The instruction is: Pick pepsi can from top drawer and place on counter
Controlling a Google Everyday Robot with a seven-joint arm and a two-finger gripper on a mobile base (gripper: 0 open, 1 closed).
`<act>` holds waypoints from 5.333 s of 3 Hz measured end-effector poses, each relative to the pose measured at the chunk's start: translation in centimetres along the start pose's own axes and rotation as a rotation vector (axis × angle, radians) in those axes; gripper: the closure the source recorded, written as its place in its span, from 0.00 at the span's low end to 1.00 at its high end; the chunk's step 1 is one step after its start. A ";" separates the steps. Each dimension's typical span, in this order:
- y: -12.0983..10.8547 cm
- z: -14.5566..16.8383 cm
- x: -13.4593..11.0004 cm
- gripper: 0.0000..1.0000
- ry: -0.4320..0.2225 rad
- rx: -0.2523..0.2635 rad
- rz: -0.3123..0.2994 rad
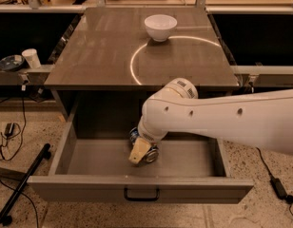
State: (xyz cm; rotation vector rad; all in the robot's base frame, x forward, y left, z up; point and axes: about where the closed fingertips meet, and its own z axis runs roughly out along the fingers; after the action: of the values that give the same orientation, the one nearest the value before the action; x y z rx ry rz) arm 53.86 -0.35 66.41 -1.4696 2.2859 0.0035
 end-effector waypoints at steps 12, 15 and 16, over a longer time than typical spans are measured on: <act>1.6 6.1 -1.4 0.19 -0.130 -0.176 -0.024; 1.6 6.1 -1.4 1.00 -0.130 -0.176 -0.025; 1.3 5.3 -2.0 1.00 -0.121 -0.172 -0.033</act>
Offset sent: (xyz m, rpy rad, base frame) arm -0.0055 -0.0028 -0.0181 0.0436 0.0155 -0.0268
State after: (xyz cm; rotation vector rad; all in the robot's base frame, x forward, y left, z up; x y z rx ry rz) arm 55.29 3.11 62.01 -1.5462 2.2096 0.2785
